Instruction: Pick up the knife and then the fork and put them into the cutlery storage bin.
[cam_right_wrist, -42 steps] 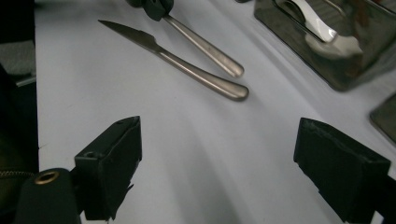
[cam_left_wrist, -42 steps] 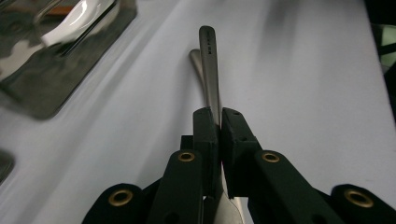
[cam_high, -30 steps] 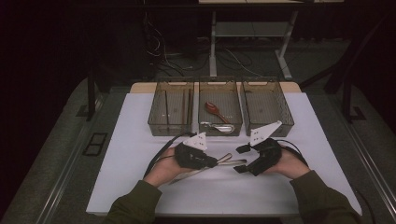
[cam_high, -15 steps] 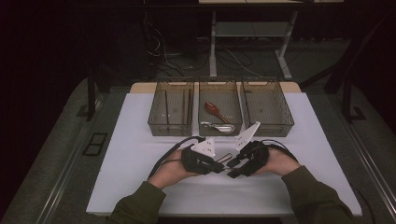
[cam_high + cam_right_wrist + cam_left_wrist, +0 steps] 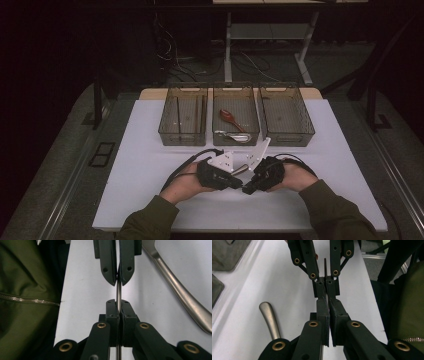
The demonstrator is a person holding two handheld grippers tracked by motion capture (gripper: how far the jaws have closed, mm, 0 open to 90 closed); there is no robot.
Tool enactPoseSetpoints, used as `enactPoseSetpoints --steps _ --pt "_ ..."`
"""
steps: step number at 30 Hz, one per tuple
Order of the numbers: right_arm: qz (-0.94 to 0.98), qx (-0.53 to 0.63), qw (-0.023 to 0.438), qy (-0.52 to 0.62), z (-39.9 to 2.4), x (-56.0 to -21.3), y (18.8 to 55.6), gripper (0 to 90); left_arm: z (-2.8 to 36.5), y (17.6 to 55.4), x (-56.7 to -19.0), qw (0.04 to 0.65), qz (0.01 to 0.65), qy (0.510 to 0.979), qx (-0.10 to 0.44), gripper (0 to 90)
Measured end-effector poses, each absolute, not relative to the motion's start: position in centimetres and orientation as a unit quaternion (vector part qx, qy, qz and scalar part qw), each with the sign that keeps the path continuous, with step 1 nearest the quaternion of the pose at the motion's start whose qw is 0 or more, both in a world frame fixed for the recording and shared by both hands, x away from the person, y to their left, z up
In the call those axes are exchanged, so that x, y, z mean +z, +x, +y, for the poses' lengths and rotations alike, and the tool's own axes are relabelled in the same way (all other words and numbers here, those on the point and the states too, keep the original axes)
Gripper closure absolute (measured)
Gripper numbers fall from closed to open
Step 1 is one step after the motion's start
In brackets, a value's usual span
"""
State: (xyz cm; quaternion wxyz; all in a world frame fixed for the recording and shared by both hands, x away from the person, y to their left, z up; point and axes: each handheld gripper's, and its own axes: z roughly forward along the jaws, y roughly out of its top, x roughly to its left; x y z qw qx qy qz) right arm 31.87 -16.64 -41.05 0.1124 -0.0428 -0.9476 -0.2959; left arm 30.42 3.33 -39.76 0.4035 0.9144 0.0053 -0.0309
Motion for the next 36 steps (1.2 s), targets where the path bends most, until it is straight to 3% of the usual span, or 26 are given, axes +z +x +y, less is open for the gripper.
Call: enactPoseSetpoints --steps 3,11,14,26,36 --pt "-0.949 -0.293 0.109 -0.045 -16.6 -41.0 31.9 86.6 3.5 30.5 -40.0 0.414 0.015 0.91 -0.031 84.5" --pt "-0.959 -0.272 0.056 -0.061 -17.7 -41.3 32.6 86.5 5.1 30.9 -39.6 0.458 0.061 0.887 0.001 52.5" --pt "-0.958 -0.272 0.036 -0.088 -18.9 -41.3 33.0 86.5 6.2 31.0 -39.5 0.469 0.092 0.878 0.02 45.6" --pt "-0.933 -0.305 -0.006 -0.188 -23.3 -39.7 34.6 86.4 10.1 30.5 -40.3 0.467 0.156 0.869 0.053 35.2" --pt "-0.896 -0.351 -0.048 -0.267 -25.9 -36.1 36.1 86.4 12.7 29.5 -42.0 0.464 0.219 0.856 0.056 23.9"
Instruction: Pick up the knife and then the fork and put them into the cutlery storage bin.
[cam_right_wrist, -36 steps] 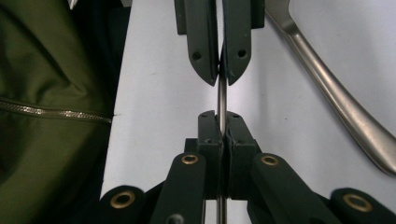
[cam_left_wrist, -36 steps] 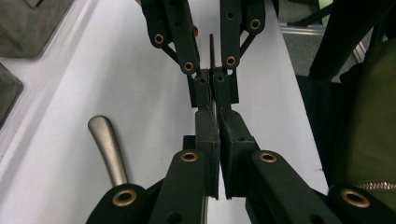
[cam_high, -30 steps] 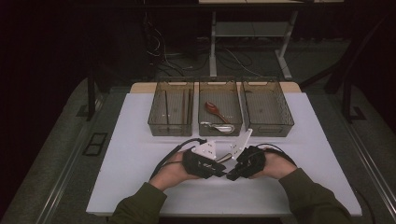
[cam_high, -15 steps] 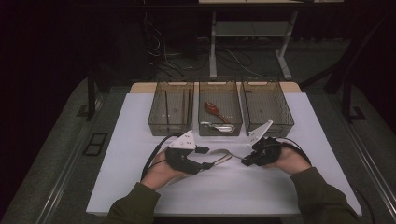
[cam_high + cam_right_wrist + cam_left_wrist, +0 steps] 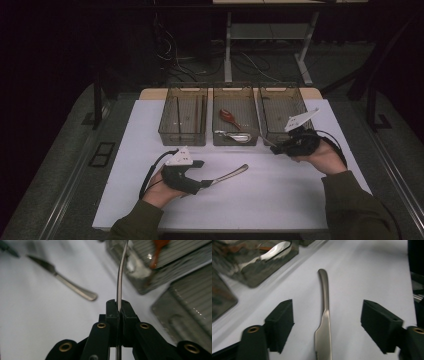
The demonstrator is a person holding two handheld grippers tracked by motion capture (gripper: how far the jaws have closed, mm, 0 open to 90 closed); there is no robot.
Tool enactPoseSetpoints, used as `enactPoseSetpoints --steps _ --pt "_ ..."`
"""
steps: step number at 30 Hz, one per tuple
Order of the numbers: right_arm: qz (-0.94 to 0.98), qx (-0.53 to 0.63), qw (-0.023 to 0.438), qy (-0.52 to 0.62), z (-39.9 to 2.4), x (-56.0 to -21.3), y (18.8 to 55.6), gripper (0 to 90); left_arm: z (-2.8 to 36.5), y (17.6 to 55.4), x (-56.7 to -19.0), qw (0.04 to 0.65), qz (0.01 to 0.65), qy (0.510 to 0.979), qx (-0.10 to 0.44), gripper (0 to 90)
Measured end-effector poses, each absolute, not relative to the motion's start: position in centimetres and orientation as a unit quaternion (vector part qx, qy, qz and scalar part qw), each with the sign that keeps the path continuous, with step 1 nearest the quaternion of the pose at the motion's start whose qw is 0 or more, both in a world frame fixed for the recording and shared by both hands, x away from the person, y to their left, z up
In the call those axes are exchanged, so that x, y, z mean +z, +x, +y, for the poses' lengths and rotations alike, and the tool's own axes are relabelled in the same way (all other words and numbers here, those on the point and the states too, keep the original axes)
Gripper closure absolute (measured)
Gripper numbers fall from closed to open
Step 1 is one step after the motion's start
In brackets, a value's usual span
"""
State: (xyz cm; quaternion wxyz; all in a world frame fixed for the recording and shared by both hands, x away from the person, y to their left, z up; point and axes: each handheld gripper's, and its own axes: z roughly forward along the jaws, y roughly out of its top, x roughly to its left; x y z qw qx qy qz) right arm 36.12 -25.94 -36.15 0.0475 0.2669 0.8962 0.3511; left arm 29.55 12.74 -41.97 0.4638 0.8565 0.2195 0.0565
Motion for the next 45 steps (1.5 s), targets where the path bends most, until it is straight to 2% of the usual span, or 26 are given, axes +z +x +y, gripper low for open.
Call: enactPoseSetpoints --steps 7,13,18,29,45 --pt "0.86 0.371 0.094 0.338 -28.3 -34.2 39.1 86.4 14.0 28.9 -42.9 0.46 0.246 0.851 0.065 13.4" --pt "0.838 0.355 0.127 0.395 -30.0 -33.9 42.3 86.2 13.9 28.8 -43.4 0.458 0.251 0.851 0.062 7.2" --pt "0.834 0.331 0.13 0.423 -30.6 -34.6 44.7 86.3 13.7 28.7 -43.4 0.453 0.25 0.854 0.063 1.6" --pt "0.828 0.305 0.118 0.456 -31.4 -36.9 47.3 86.3 13.8 28.7 -43.2 0.455 0.252 0.852 0.065 0.0" --pt "0.849 0.231 0.107 0.462 -30.6 -38.5 48.6 86.2 13.6 28.6 -43.3 0.454 0.242 0.856 0.055 0.0"
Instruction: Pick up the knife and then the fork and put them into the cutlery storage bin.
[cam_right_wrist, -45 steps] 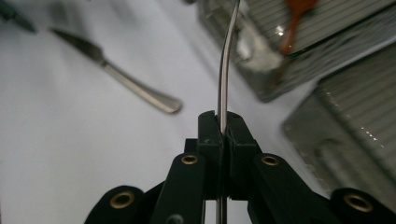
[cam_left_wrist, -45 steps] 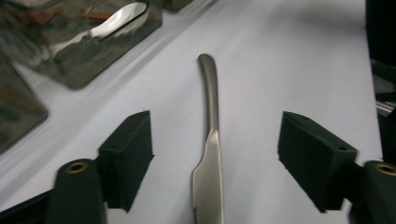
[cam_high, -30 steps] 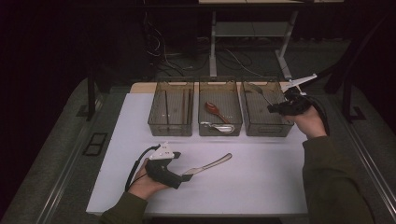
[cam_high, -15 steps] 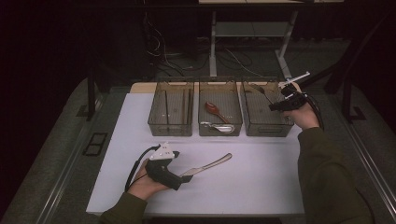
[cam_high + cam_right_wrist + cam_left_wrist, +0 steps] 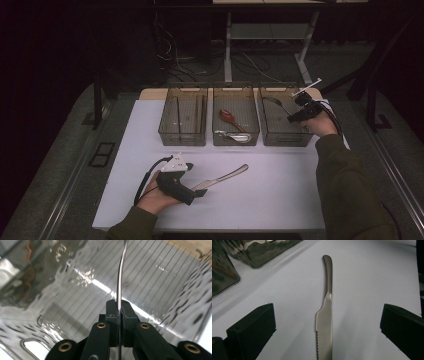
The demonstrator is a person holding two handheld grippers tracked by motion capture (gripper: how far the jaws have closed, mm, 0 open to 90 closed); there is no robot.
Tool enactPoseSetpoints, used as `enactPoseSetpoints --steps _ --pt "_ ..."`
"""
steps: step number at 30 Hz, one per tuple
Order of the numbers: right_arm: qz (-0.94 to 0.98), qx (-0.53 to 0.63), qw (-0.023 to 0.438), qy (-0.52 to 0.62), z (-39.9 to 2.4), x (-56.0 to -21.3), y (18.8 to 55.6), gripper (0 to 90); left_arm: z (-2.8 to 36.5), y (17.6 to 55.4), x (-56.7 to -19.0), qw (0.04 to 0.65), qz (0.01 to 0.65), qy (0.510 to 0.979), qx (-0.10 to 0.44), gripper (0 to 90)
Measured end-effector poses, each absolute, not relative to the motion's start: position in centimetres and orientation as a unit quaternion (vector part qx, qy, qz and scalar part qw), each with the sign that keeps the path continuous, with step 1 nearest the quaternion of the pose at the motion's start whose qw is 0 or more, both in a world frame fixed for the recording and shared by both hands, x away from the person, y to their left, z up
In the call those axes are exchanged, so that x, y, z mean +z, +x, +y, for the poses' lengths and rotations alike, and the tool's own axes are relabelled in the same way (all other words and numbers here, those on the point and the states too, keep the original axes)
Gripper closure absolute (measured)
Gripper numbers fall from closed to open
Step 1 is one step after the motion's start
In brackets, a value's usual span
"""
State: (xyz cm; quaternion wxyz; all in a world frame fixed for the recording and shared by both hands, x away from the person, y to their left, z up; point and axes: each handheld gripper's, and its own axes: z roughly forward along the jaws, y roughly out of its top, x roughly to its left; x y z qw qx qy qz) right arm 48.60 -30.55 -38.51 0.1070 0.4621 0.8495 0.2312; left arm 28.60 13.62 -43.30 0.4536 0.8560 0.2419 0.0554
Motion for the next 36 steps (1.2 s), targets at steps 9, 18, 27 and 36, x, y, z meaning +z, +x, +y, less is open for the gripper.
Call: enactPoseSetpoints --steps 9,18,27,36 --pt "0.863 0.205 0.098 0.451 -29.4 -39.5 48.8 72.8 13.7 28.6 -43.3 0.451 0.241 0.858 0.051 0.0" --pt "0.829 0.291 0.118 0.462 -30.4 -37.8 47.6 46.1 13.8 28.6 -43.3 0.452 0.242 0.857 0.051 0.0" --pt "0.804 0.364 0.156 0.444 -30.2 -36.4 44.6 27.8 13.9 28.7 -43.4 0.449 0.242 0.859 0.049 0.0" --pt "0.779 0.428 0.165 0.426 -29.7 -36.0 40.5 19.1 14.1 28.7 -43.4 0.45 0.239 0.859 0.048 5.1"
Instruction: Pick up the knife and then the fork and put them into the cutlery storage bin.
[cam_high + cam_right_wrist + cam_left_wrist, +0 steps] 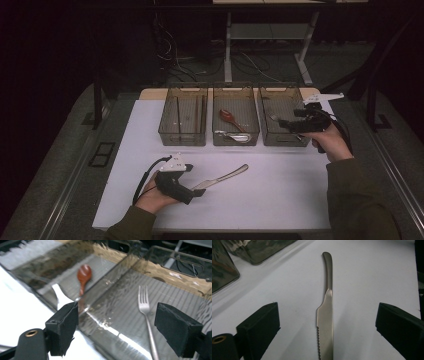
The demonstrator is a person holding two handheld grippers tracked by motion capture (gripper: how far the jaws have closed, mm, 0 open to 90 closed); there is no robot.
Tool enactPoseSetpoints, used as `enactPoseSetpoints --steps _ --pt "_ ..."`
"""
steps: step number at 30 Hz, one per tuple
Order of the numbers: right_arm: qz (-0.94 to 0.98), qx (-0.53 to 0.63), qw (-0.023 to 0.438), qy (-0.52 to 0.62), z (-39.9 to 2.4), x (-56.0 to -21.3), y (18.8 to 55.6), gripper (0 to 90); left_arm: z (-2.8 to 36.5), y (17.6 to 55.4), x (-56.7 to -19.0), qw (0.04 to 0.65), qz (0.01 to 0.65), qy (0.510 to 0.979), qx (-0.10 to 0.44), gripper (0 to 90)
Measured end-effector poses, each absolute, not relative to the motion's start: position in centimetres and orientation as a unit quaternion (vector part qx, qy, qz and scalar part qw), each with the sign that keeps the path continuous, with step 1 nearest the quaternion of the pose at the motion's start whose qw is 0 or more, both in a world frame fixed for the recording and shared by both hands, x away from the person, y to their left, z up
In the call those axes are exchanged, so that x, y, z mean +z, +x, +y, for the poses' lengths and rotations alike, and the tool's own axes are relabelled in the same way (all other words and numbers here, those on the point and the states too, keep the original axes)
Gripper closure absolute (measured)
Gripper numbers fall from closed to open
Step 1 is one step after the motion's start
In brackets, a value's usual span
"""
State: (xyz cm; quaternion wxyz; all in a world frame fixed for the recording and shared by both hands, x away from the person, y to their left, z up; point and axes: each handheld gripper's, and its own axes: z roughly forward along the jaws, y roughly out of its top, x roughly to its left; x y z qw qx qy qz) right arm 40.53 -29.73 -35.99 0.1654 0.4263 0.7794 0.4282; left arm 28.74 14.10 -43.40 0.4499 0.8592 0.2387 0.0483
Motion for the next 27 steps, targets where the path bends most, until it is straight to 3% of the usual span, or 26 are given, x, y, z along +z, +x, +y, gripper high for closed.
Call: enactPoseSetpoints --steps 18,27 --pt "0.781 0.459 0.167 0.389 -27.8 -39.5 32.6 16.2 14.4 28.8 -43.0 0.452 0.236 0.859 0.046 23.2" --pt "0.794 0.445 0.155 0.385 -27.7 -42.2 30.2 16.2 14.7 28.8 -42.7 0.451 0.241 0.858 0.04 36.5"
